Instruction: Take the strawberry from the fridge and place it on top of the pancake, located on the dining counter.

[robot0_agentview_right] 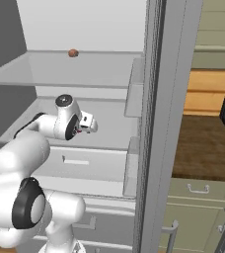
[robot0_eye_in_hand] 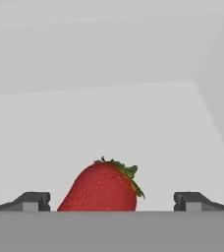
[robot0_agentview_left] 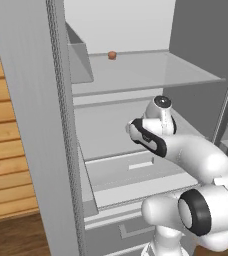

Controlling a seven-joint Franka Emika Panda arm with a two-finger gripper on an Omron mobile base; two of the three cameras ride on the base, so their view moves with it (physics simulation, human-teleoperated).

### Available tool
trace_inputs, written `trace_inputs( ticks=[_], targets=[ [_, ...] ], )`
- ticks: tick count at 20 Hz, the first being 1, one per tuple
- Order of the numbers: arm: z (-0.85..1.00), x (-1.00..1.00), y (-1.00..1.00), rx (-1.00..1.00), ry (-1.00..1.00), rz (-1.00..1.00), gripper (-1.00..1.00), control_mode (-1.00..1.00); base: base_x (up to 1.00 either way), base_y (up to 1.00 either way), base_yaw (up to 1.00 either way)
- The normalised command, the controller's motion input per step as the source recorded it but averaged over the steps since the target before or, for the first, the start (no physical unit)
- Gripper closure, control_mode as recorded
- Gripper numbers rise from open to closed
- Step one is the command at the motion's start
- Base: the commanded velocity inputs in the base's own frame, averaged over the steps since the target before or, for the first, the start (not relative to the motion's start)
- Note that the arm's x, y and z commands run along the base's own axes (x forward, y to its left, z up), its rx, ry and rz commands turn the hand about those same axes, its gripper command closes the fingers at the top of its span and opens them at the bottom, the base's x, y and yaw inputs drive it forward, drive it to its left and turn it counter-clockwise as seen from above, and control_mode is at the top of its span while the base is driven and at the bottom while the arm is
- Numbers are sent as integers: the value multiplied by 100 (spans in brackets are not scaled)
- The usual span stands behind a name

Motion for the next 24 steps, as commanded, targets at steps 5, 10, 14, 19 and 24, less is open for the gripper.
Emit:
trace_inputs(
  ticks=[5, 10, 14, 19, 24],
  targets=[
    [0, 12, 0, 0, 0, 0, -100, -100, 0, 0, 0],
    [-5, 5, 0, 0, 0, 0, -100, -100, 0, 0, 0],
    [-11, -3, 0, -2, 0, 0, 100, -100, 0, 0, 0],
    [-4, -5, 0, 0, -2, 0, 100, -100, 0, 0, 0],
    [16, -54, 0, 0, -9, 0, 100, -100, 0, 0, 0]
  ],
)
